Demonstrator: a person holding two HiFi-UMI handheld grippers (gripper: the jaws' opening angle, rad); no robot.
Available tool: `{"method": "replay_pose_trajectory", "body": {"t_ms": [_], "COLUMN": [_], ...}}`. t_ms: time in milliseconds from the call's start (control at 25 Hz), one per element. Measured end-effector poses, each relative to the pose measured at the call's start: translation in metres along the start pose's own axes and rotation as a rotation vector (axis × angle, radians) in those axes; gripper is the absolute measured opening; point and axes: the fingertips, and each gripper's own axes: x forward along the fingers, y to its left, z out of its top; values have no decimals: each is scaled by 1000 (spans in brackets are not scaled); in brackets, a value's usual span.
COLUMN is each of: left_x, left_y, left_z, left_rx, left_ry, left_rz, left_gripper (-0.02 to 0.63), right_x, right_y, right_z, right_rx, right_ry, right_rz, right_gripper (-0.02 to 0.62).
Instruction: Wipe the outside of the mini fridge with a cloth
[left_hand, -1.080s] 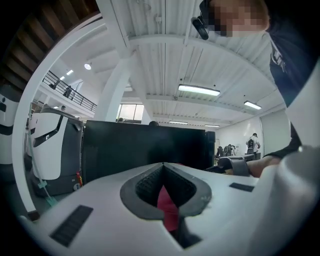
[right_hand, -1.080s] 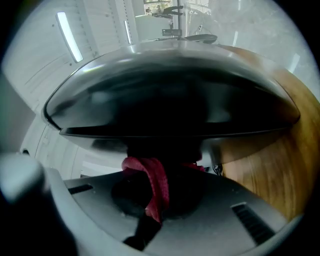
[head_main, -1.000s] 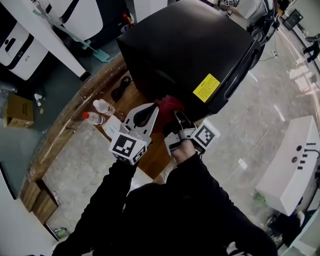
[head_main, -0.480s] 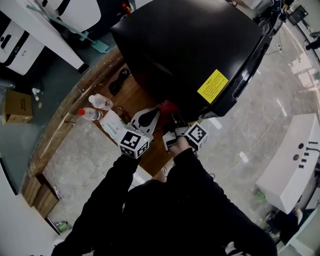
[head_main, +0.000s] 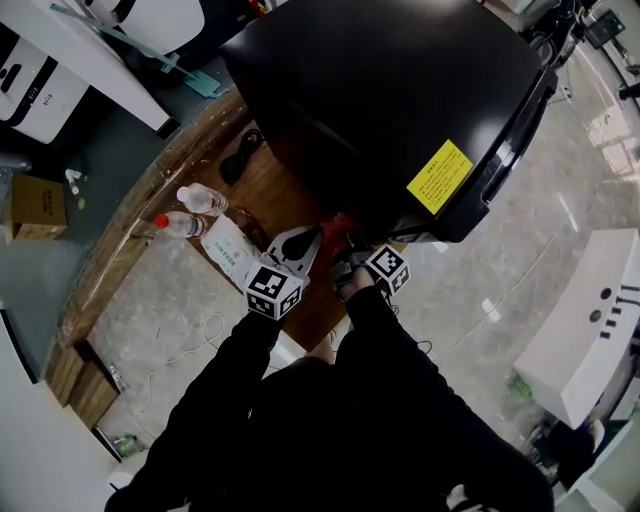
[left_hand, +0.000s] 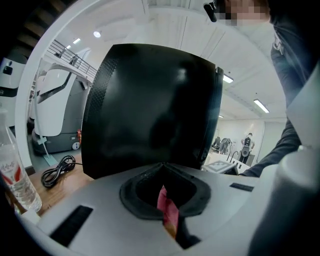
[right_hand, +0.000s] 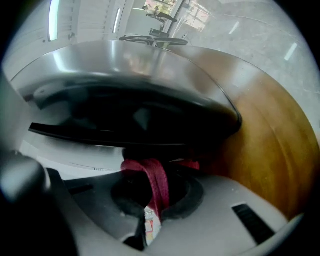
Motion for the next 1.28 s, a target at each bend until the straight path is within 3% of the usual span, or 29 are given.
{"method": "replay_pose_trajectory", "body": {"t_ms": [200, 320, 440, 600, 1000, 1280], "left_x": [-3, -12, -25, -43, -101, -113], "left_y": [-7, -13, -19, -35, -102, -181], "left_z": [4, 13, 25, 51, 128, 160], "left_rx": [13, 24, 20, 32, 60, 79], "left_ry": [-3, -18, -32, -62, -162, -213], "left_rz": [-7, -10, -10, -28, -50, -63], "left_gripper": [6, 6, 6, 6, 6, 6], "right_x": [4, -6, -32, -78, -188, -259], "right_y": [-26, -15, 19, 84, 236, 292], "right_z": [3, -4, -28, -37, -12, 0], "right_rx": [-14, -103, -250, -413, -1079, -1367], "right_ry": [-3, 41, 106, 115, 66, 88], "right_rz": [-32, -12, 36, 151, 364, 486], "right_gripper": [15, 15, 15, 15, 15, 15]}}
